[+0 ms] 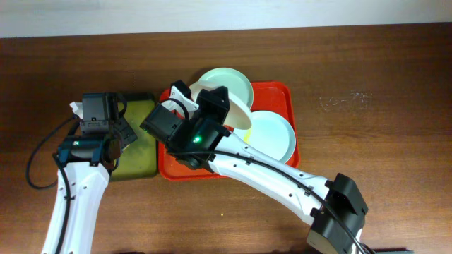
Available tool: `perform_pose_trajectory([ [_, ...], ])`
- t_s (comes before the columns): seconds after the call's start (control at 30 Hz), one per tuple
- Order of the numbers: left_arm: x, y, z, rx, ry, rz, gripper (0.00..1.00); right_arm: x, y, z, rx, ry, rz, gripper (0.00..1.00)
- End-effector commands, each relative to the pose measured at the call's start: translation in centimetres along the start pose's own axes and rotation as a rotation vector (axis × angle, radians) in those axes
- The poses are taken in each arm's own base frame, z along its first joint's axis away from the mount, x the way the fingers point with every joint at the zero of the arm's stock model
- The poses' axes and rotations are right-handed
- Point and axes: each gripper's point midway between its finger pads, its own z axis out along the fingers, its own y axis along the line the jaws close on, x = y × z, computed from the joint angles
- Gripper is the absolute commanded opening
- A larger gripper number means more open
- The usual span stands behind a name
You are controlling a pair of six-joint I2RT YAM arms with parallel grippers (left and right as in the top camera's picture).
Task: Clean dirty plates on tray and stack at the side
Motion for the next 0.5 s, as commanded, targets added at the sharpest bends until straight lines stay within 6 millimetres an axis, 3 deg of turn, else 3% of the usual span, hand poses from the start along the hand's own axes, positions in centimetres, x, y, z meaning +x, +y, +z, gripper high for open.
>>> perform_pose_trajectory([
  [0.0, -0.1, 0.1, 0.0, -0.001, -0.003, -0.002, 0.00, 1.1, -5.0, -1.4, 0.184, 0.049, 0.038, 0.04],
  [0.1, -0.1, 0.1, 0.0, 0.002, 0.000, -0.002, 0.00, 0.7, -4.3, -1.5, 0.149, 0.024, 0.087, 0.04],
  [0.13, -0.1, 0.1, 0.0, 0.002, 0.000, -0.002, 0.00, -0.5, -1.2, -1.3, -0.026, -0.043, 0.154, 0.04],
  [0.17, -0.1, 0.1, 0.0, 0.002, 0.000, -0.002, 0.00, -1.8, 3.2, -1.8, -0.273, -0.113, 0.129, 0.04],
  [0.2, -0.1, 0.1, 0.0, 0.001, 0.000, -0.002, 0.00, -2.0, 5.9, -2.0, -0.411, -0.146, 0.051, 0.04],
  [0.23, -0.1, 0.1, 0.0, 0.002, 0.001, -0.002, 0.00, -1.5, 5.1, -1.4, -0.349, -0.120, 0.043, 0.04],
  [0.33, -0.1, 0.1, 0.0, 0.002, 0.001, -0.002, 0.00, 0.0, -2.9, -0.6, 0.077, -0.008, 0.185, 0.04],
  [0.37, -0.1, 0.1, 0.0, 0.002, 0.001, -0.002, 0.00, -0.2, -3.0, -0.7, 0.073, -0.017, 0.224, 0.04],
  [0.4, -0.1, 0.1, 0.0, 0.002, 0.001, -0.002, 0.00, -0.8, -1.3, -0.5, -0.028, -0.048, 0.234, 0.04],
  [0.43, -0.1, 0.0, 0.0, 0.002, 0.001, -0.002, 0.00, -1.6, 3.0, -0.5, -0.252, -0.095, 0.193, 0.04],
  [0.47, -0.1, 0.0, 0.0, 0.002, 0.001, -0.002, 0.00, -1.8, 5.7, -0.7, -0.394, -0.114, 0.165, 0.04],
])
